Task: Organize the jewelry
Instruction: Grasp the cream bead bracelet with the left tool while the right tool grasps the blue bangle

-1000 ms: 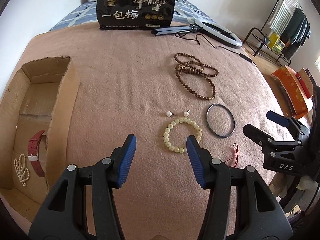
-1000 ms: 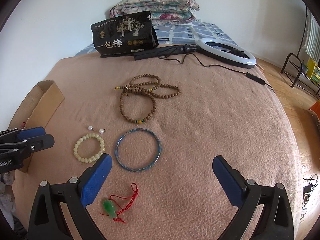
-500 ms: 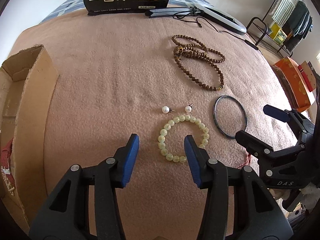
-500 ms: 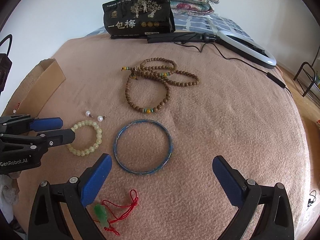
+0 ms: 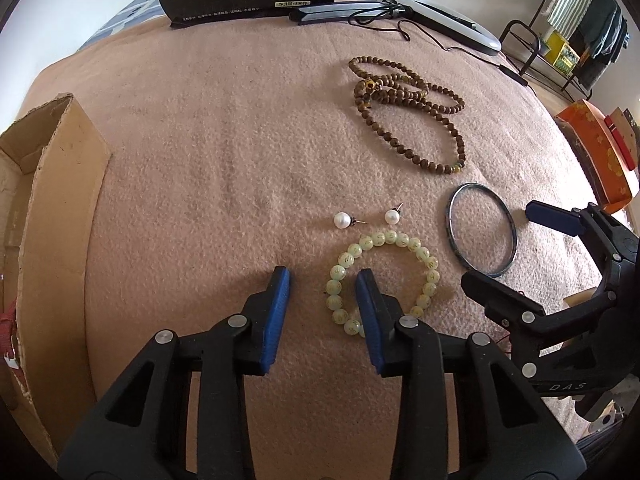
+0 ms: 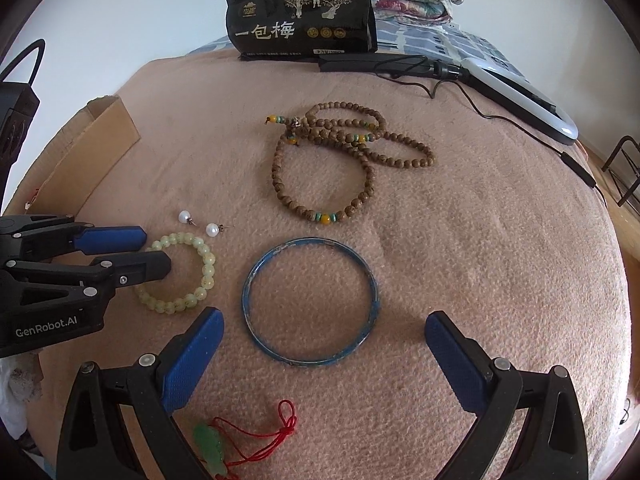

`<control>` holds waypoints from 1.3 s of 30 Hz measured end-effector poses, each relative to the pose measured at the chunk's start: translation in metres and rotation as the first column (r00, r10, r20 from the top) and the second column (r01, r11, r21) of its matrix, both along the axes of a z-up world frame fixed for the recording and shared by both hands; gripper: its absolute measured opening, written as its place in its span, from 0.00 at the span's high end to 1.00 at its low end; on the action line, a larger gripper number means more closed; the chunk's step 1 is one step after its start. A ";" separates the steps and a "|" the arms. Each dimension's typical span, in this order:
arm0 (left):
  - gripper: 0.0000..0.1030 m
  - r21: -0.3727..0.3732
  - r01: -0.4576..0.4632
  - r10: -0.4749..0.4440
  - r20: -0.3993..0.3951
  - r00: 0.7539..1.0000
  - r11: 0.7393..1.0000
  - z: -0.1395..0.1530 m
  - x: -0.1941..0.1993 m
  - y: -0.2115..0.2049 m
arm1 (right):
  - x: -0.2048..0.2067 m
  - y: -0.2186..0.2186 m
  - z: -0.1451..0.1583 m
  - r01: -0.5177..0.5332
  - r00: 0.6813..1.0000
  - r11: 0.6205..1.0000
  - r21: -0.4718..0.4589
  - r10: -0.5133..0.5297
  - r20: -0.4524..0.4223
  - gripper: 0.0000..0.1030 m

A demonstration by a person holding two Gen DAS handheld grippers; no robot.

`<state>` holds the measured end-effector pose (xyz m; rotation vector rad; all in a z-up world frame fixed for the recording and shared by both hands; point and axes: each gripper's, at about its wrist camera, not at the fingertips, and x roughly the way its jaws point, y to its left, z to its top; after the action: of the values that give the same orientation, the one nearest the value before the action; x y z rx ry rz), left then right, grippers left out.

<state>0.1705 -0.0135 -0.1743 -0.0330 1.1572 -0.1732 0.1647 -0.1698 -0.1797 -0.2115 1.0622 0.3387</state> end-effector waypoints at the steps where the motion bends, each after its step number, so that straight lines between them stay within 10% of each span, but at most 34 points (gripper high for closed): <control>1: 0.72 0.005 -0.007 0.007 0.002 1.000 1.000 0.000 0.000 0.000 | 0.000 0.001 -0.001 -0.002 1.000 1.000 -0.007 0.002 -0.001 0.01; 14: 0.93 0.026 0.004 -0.004 0.014 1.000 1.000 -0.001 0.004 -0.001 | 0.005 0.003 -0.006 -0.008 1.000 0.999 -0.050 0.007 -0.013 0.04; 21: 0.94 0.016 0.002 -0.002 0.011 1.000 1.000 0.001 0.002 -0.001 | 0.007 0.005 -0.002 -0.021 1.000 0.999 -0.031 0.020 -0.023 0.28; 39: 0.95 -0.011 0.021 -0.020 0.074 0.997 1.000 0.028 -0.014 -0.004 | 0.004 -0.001 0.015 0.020 1.000 1.000 -0.007 -0.020 0.009 0.29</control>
<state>0.1568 -0.0174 -0.1465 -0.0255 1.0830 -0.1979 0.1687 -0.1711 -0.1648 -0.2083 1.0563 0.3154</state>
